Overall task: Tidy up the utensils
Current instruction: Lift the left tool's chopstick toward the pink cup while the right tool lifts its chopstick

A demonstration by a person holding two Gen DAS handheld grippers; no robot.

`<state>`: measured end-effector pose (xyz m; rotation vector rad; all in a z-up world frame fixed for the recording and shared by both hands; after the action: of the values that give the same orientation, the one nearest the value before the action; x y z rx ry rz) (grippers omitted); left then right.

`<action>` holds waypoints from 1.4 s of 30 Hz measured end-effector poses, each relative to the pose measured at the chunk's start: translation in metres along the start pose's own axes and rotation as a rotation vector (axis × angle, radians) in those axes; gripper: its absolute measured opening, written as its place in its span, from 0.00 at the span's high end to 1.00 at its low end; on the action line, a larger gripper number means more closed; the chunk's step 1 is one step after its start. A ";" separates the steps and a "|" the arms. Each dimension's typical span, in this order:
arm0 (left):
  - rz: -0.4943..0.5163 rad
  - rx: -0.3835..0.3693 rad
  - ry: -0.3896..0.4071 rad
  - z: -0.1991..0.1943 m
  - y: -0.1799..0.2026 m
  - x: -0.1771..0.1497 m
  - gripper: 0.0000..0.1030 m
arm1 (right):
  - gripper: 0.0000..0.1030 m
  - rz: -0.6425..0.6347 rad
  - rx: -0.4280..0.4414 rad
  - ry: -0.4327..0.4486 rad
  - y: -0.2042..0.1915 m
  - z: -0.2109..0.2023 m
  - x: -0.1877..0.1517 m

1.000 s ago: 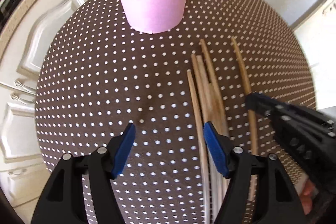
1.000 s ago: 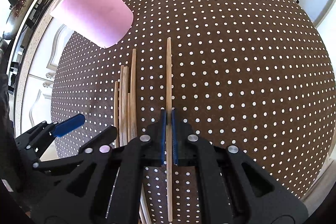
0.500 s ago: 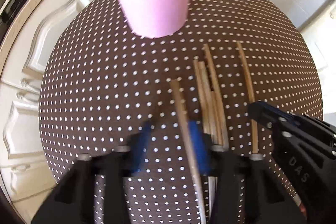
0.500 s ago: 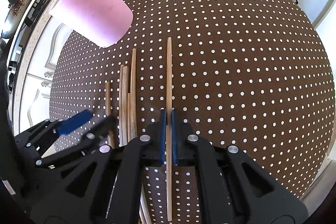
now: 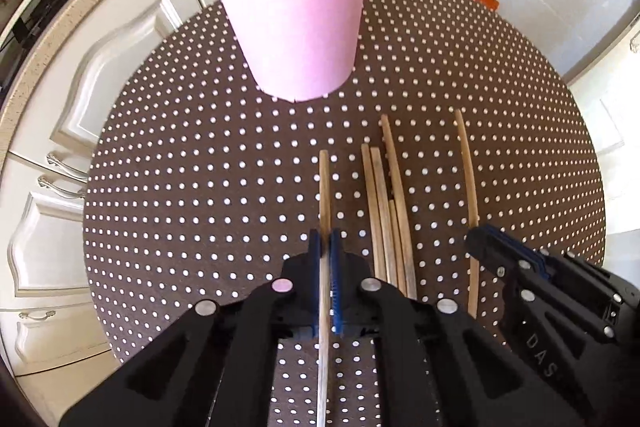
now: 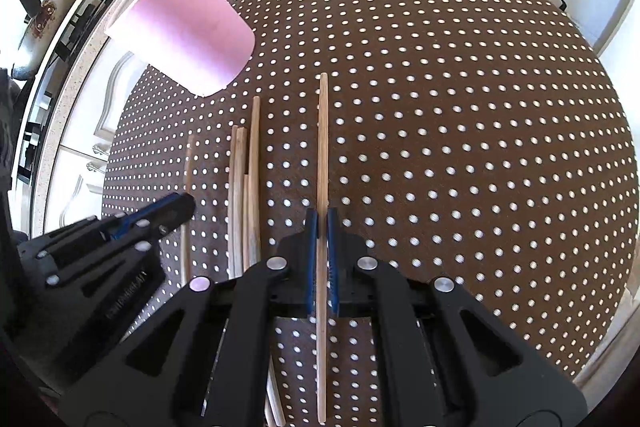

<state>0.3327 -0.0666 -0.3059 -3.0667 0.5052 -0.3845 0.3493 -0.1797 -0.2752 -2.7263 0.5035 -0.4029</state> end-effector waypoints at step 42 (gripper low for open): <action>-0.130 0.140 0.541 -0.235 0.029 -0.044 0.95 | 0.95 -0.205 0.199 0.530 -0.018 -0.221 -0.003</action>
<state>0.2258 -0.0730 -0.0900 -2.8404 0.2628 -1.2109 0.2782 -0.2237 -0.0693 -2.4670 0.2874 -1.1771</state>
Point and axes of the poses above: each gripper's, at about its wrist camera, not at the fingertips, and z roughly the way its jaws point, y to its right, x to its top, the point moved 2 cm from there along z, roughly the way its jaws point, and after that the axes turned 10 degrees about z, right-handed, at the moved point
